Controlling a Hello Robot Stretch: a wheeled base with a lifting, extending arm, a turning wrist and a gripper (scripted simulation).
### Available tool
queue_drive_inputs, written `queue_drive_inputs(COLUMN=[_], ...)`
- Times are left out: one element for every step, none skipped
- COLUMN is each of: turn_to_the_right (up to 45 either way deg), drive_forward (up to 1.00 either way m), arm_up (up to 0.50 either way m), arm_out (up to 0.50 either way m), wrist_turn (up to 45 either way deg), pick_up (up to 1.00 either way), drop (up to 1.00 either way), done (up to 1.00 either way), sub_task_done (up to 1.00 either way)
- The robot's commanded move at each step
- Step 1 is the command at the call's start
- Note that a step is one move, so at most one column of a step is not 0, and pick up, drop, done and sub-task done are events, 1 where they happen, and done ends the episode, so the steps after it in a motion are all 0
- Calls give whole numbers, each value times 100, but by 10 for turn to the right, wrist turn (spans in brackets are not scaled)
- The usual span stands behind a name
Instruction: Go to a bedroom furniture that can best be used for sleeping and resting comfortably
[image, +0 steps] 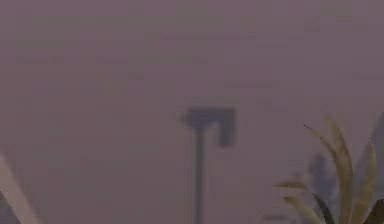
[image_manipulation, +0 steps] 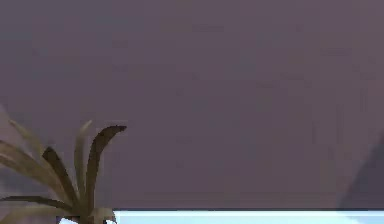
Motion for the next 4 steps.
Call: queue_drive_inputs(turn_to_the_right=[-450,-450,-450,-390], drive_forward=[0,0,0,0], arm_up=[0,0,0,0], arm_out=[0,0,0,0], wrist_turn=[0,0,0,0], pick_up=[0,0,0,0], drop=[0,0,0,0], done=[0,0,0,0], sub_task_done=[0,0,0,0])
